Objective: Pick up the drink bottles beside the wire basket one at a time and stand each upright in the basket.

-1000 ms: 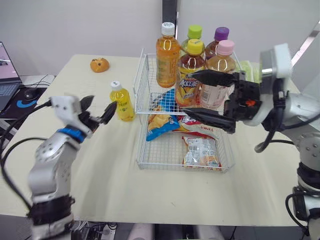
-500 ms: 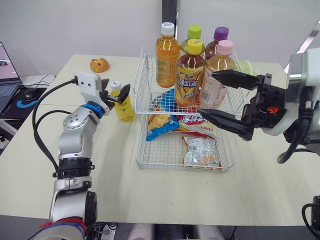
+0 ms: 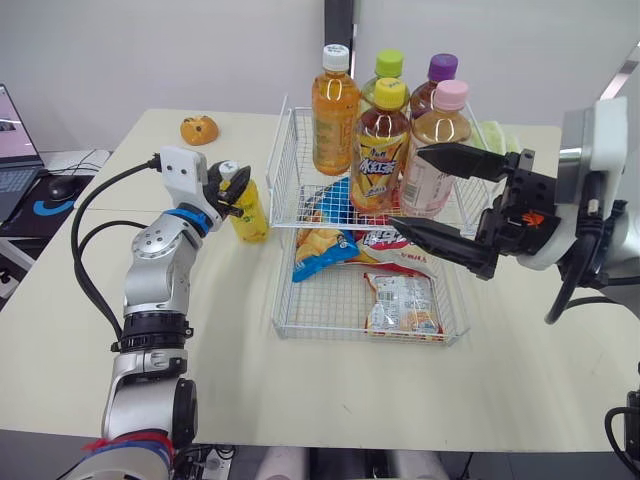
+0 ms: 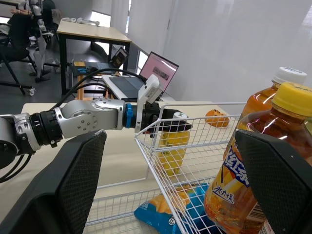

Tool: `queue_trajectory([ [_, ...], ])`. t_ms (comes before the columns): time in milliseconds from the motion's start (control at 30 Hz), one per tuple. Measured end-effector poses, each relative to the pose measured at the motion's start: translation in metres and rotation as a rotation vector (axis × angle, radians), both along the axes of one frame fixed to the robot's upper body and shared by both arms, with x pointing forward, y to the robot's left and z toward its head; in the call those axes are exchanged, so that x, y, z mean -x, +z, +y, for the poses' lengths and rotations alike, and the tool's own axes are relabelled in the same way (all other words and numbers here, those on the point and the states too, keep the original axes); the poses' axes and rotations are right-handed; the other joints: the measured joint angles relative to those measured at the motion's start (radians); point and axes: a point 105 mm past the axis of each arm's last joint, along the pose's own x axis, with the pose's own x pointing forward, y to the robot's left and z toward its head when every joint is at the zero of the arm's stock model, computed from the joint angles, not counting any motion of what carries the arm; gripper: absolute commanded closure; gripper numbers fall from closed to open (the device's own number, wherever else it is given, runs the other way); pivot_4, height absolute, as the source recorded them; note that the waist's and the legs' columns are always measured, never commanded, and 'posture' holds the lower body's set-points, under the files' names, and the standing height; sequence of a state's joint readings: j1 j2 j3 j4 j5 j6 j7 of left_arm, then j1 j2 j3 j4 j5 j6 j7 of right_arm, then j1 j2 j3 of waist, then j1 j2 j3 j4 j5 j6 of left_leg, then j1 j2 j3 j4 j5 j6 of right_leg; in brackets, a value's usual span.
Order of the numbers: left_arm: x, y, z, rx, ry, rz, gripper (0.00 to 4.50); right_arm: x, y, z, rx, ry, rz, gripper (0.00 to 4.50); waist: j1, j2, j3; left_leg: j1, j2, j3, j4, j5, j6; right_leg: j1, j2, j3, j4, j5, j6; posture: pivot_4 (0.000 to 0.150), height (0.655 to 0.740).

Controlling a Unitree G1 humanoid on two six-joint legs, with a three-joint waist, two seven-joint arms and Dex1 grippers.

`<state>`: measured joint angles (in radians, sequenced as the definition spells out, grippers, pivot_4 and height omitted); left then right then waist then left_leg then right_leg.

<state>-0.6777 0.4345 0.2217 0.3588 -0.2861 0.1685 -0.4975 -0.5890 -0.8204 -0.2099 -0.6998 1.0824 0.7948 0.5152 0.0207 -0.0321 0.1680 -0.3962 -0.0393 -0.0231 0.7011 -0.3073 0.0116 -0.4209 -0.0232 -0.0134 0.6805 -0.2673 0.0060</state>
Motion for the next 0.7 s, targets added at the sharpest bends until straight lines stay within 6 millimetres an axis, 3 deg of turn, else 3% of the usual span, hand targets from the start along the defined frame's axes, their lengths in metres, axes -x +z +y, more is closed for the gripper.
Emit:
queue_trajectory([
  [267, 0.001, 0.0, 0.001, -0.012, -0.011, 0.003, 3.13, -0.001, 0.001, 0.0, -0.004, -0.01, -0.004, 0.0, -0.001, 0.0, 0.0, 0.0, 0.0, 0.0, 0.0, 0.0, 0.0, 0.0, 0.0, 0.0, 0.0, 0.0, 0.0, 0.15, 0.74],
  [433, 0.003, 0.011, 0.016, -0.046, -0.063, 0.05, 3.13, -0.002, 0.001, 0.0, -0.003, -0.012, -0.004, 0.0, -0.009, -0.001, 0.0, -0.002, 0.0, 0.0, 0.0, 0.0, 0.0, -0.002, 0.001, 0.0, 0.0, 0.0, 0.0, 0.15, 0.74],
  [533, 0.008, 0.042, 0.028, -0.061, -0.119, 0.045, 3.13, -0.004, -0.001, 0.0, 0.002, -0.011, 0.001, 0.0, -0.014, -0.003, 0.002, -0.004, 0.0, -0.001, 0.0, 0.0, 0.0, -0.004, 0.001, -0.001, 0.0, 0.0, 0.0, 0.15, 0.74],
  [700, 0.034, 0.138, 0.016, -0.071, -0.355, -0.071, 3.13, -0.007, -0.001, 0.002, 0.003, -0.007, -0.013, 0.0, -0.011, -0.003, 0.002, -0.005, -0.001, -0.001, 0.001, 0.0, 0.0, -0.003, 0.0, -0.001, -0.002, 0.0, 0.0, 0.15, 0.74],
])
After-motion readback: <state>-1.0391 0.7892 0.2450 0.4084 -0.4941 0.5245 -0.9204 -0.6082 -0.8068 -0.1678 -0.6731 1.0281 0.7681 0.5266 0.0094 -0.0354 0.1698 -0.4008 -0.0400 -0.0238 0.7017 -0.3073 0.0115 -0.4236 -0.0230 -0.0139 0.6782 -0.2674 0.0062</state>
